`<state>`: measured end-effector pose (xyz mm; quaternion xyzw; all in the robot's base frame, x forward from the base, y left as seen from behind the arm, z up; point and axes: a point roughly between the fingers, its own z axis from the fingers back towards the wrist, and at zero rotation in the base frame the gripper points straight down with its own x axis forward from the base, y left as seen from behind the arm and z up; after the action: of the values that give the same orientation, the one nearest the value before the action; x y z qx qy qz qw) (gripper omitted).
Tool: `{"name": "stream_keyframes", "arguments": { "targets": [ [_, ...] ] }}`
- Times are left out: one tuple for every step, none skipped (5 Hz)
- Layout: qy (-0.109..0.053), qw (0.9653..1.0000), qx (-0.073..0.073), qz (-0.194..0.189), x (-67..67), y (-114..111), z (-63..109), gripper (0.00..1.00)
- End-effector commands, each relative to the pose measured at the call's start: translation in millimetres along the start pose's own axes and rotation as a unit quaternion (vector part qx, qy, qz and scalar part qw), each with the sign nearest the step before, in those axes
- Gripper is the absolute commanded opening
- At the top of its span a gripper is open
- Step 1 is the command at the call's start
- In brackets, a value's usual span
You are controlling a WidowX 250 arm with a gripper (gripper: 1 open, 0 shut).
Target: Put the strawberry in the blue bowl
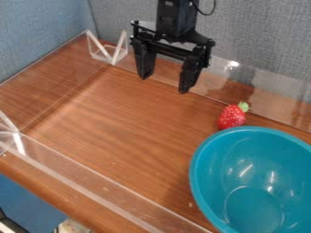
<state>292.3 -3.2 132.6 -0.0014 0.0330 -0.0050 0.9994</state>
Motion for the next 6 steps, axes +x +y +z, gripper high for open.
{"name": "stream_keyframes", "arguments": {
  "targets": [
    [0.010, 0.9994, 0.003, -0.033, 9.9, -10, -6.4, 1.00],
    [0.031, 0.9948, 0.011, -0.097, 23.1, -28, -20.5, 1.00],
    [0.024, 0.9881, 0.013, -0.151, 43.9, -61, -29.8, 1.00],
    [0.014, 0.9800, 0.016, -0.198, 64.3, -91, -36.4, 1.00],
    [0.015, 0.9791, 0.019, -0.202, 78.0, -99, -47.4, 1.00],
    [0.018, 0.9795, 0.019, -0.200, 83.5, -100, -56.3, 1.00]
  ]
}}
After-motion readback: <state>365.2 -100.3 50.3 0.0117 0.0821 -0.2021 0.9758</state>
